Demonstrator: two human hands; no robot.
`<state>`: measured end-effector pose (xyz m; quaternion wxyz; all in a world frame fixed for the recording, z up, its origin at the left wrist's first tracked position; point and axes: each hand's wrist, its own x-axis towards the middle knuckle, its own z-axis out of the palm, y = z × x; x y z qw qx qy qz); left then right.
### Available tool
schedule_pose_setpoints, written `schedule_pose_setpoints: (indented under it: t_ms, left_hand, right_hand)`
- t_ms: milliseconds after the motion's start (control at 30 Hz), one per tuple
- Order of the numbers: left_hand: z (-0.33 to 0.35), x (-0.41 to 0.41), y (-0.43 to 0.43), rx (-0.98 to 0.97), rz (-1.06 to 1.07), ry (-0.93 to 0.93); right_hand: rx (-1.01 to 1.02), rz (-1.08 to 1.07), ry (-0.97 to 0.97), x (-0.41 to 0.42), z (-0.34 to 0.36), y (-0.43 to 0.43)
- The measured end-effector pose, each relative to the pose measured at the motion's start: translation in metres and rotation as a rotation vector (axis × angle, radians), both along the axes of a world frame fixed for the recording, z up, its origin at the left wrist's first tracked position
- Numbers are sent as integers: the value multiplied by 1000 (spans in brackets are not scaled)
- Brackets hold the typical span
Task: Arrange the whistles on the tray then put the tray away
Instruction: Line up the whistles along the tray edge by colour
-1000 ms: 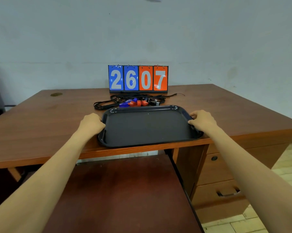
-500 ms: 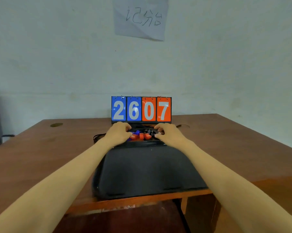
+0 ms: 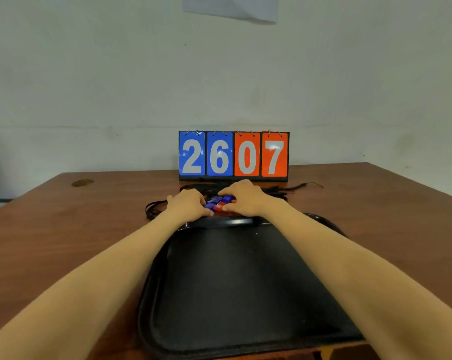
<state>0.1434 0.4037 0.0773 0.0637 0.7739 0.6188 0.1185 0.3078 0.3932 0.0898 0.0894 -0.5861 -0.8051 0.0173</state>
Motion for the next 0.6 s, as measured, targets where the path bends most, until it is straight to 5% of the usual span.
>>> schedule_pose_setpoints:
  t_ms: [200,333,600]
  left_hand:
    - [2,0,-2,0,-14,39]
    - [8,-9,-6,43,-28,45]
    - [22,-45,-27,199,69,-84]
  right_hand:
    - [-14,-34,116,-15,2,17]
    - [-146,-4,36,-29,5,22]
    - [-98,-26,-101,-44,12,34]
